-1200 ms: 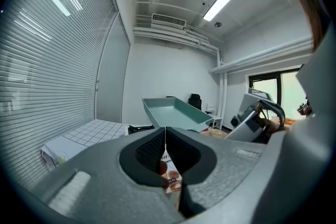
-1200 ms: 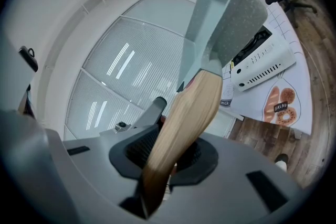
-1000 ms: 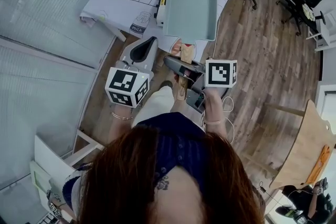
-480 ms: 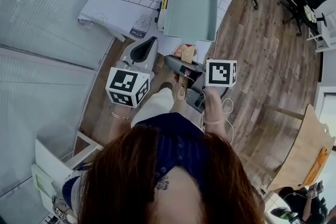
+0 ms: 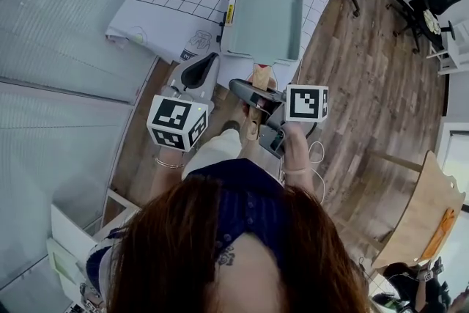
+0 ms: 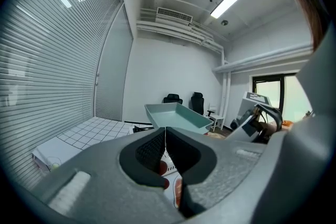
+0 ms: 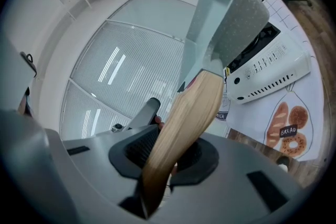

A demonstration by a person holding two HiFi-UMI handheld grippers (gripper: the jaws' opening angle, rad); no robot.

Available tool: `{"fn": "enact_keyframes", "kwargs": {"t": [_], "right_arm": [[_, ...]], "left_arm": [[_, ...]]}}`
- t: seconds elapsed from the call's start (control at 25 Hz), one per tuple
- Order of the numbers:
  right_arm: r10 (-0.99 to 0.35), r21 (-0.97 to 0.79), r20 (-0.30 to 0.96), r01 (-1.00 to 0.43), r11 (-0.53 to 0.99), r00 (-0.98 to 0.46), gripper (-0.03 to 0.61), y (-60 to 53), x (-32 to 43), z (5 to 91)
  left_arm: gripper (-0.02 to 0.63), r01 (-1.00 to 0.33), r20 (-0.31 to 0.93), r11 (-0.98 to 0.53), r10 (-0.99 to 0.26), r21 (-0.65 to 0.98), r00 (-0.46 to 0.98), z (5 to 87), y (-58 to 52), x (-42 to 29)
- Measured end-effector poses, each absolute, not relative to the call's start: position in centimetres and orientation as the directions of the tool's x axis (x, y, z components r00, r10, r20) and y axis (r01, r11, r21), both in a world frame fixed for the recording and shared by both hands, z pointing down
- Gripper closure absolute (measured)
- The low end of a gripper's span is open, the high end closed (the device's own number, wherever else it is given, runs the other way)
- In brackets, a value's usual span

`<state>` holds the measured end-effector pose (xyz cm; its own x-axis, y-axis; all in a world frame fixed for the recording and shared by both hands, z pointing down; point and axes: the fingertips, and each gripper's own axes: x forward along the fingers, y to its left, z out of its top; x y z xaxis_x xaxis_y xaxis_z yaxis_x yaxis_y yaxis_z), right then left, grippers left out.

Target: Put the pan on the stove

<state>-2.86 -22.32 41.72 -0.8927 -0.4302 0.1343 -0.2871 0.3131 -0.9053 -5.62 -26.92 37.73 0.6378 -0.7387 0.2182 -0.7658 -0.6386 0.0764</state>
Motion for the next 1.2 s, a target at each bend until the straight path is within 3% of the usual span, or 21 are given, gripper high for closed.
{"fn": "enact_keyframes", "kwargs": {"t": [1.2], "right_arm": [[-0.453, -0.927, 0.177, -0.303, 0.222, -0.874, 0.485, -30.9, -0.4, 45.3]], "left_arm": [[0.598, -0.736, 0.24, -0.671, -0.703, 0.088, 0.67, 39.4, -36.3, -2.8]]}}
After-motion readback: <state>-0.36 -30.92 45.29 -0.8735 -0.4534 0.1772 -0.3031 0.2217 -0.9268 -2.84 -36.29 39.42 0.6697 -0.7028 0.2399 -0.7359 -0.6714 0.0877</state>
